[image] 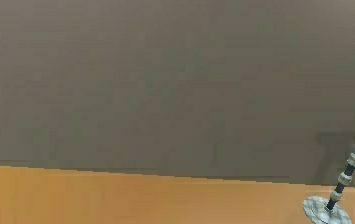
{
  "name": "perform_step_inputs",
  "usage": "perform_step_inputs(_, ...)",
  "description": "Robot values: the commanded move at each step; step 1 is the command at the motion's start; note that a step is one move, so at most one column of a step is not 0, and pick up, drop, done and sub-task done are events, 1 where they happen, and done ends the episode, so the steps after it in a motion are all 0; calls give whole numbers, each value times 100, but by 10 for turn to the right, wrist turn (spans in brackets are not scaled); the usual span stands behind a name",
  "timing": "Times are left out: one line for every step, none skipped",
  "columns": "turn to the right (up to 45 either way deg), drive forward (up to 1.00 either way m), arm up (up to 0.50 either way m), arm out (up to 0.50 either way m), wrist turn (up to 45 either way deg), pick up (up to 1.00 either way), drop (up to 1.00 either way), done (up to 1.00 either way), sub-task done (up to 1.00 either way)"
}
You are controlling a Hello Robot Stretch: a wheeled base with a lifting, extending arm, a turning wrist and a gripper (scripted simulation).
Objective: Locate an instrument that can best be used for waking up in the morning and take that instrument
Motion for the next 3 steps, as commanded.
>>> perform_step_inputs(0, 0, 0, 0, 450, 0, 0, 0, 0)
perform_step_inputs(0, 0, 0, 0, 450, 0, 0, 0, 0)
perform_step_inputs(0, 0, 0, 0, 450, 0, 0, 0, 0)
